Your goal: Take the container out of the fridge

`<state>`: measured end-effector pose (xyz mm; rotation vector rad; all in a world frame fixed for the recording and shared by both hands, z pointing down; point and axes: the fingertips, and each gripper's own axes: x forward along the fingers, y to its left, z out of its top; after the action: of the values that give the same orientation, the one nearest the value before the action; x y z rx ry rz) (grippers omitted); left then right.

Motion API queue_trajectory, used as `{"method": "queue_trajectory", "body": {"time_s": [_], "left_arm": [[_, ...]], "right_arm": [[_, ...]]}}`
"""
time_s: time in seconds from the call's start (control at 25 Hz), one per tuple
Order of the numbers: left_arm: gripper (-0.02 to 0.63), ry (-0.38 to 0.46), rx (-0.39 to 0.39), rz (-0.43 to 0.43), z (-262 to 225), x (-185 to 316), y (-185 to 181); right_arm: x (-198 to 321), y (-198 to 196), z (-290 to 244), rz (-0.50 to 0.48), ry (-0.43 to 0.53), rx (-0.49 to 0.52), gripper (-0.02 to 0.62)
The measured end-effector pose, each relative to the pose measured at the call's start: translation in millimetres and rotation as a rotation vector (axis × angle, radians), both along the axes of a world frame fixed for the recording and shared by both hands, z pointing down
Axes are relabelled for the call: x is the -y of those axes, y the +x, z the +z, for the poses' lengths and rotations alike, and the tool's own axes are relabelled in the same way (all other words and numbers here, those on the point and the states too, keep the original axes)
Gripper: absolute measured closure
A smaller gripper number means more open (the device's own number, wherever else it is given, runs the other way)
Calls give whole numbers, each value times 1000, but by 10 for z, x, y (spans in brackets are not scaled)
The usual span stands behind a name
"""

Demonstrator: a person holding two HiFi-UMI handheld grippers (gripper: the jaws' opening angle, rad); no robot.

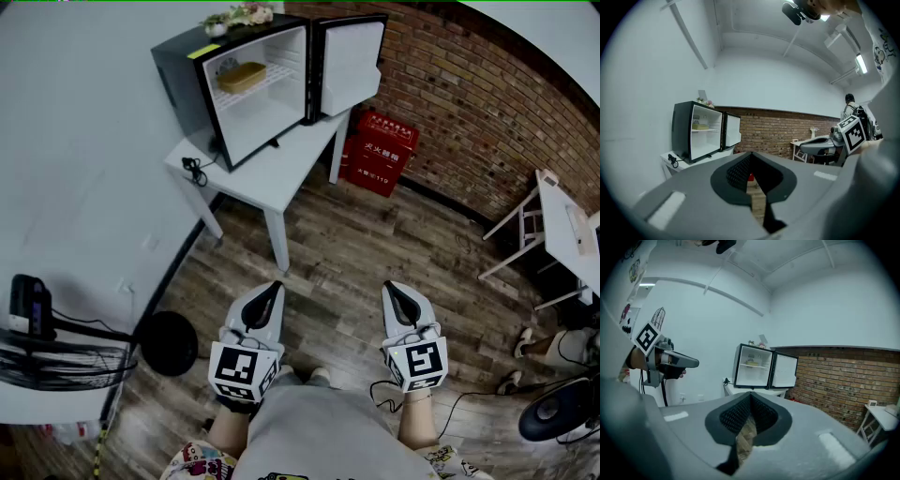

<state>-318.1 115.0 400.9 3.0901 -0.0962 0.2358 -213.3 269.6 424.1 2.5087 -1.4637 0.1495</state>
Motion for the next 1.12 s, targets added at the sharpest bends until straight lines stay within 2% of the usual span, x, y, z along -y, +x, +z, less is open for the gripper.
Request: {"method": "queue_trajectory", "body": {"time_s": [0.36,0.44,0.68,0.92,1.12], "left_arm": [[590,-8,-15,-44,38,-130,-70],[577,-10,-15,-49,46,-178,-85],[542,-10,-9,-61,68,-222,-44],[503,-10,-4,-58,122,-123,158],[478,-10,-7,-48,187,75,506]], "right_arm": [[-179,-33,-34,-34,45,0,598],[-223,-59,-34,-51,54,6,546],[-266,-10,-49,-76,85,23,505],[-165,172,3,-76,89,42,468],[-8,473,68,-76,99,57,442]]}}
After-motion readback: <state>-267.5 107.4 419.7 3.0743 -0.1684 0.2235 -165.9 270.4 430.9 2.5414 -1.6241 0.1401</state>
